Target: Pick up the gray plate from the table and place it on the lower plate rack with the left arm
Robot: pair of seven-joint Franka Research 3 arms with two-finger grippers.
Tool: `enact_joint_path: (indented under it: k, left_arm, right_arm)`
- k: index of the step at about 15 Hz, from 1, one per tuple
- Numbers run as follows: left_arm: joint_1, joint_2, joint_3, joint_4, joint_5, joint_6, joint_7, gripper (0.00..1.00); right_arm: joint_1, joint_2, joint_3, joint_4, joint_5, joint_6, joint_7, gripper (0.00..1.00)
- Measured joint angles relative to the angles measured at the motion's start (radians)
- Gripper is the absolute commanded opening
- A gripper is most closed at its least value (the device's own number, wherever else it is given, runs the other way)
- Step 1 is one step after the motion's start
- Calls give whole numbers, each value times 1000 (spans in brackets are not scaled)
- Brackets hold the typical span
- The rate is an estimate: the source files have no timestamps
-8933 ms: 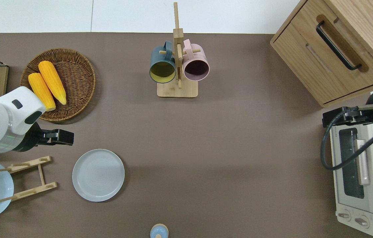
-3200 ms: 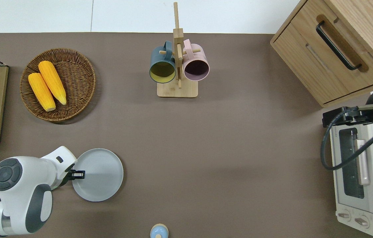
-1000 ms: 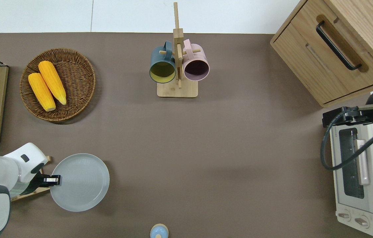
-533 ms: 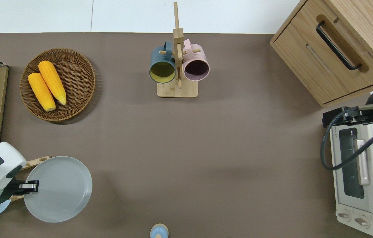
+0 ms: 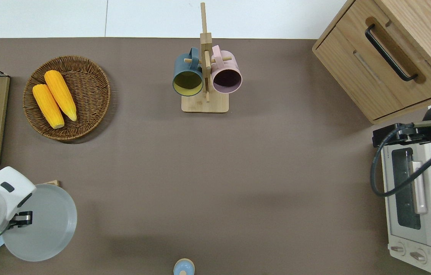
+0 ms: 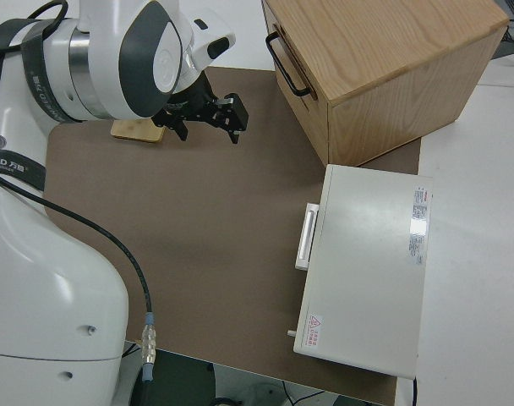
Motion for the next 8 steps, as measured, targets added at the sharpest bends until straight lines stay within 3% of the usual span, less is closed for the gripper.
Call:
enact_joint_path:
  k: [8]
  left_arm:
    - [6,9,10,-2,154,-58,-147,0]
  right_arm:
    - [0,0,0,0,0,0,0,983]
